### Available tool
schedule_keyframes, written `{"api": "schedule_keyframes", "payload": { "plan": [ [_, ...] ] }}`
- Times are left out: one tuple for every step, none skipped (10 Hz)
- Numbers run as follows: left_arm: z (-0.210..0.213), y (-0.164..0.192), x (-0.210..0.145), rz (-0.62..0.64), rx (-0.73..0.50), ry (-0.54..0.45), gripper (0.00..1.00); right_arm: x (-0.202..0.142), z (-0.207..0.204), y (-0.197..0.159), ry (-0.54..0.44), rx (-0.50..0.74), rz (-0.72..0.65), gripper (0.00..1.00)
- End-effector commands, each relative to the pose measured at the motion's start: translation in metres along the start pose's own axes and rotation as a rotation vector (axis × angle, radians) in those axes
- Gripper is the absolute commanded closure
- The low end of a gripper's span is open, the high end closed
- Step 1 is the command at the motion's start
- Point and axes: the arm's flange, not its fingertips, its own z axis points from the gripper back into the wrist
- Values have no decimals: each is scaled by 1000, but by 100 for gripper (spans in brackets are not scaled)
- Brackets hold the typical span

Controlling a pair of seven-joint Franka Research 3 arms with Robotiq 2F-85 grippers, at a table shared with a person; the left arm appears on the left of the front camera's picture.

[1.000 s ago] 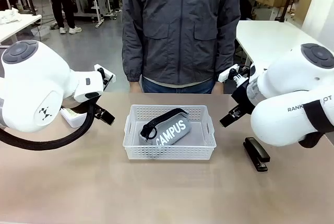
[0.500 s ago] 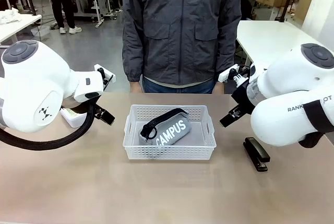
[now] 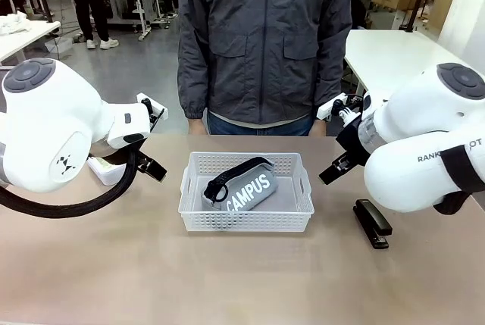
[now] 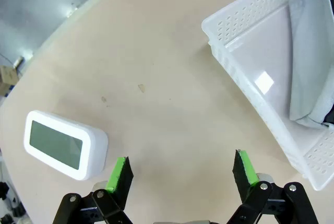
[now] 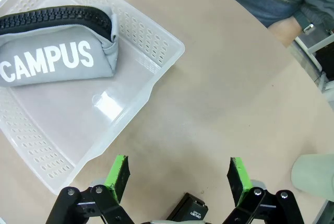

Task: Efficiently arrange items inside the basket to fit them all.
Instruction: Pick up the Digital clock and place it inside the Organizing basket.

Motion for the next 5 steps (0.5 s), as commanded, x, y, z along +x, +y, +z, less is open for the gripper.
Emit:
{"api": "schedule_keyframes", "payload": {
  "plan": [
    [0,0,0,-1,0,0,0,0,0,0,0,0,0,0],
    [0,0,0,0,0,0,0,0,5,-4,7,91,18,0],
    [10,5,-3,6,-93,-25,0,-1,14,-14,12,150,-5,0],
    [31,10,0,76,-240,-3,0,-2,31,-29,37,230,-47,0],
    [56,19,-1,226,-282,79,0,-1,52,-47,93,286,-201,0]
  ]
}}
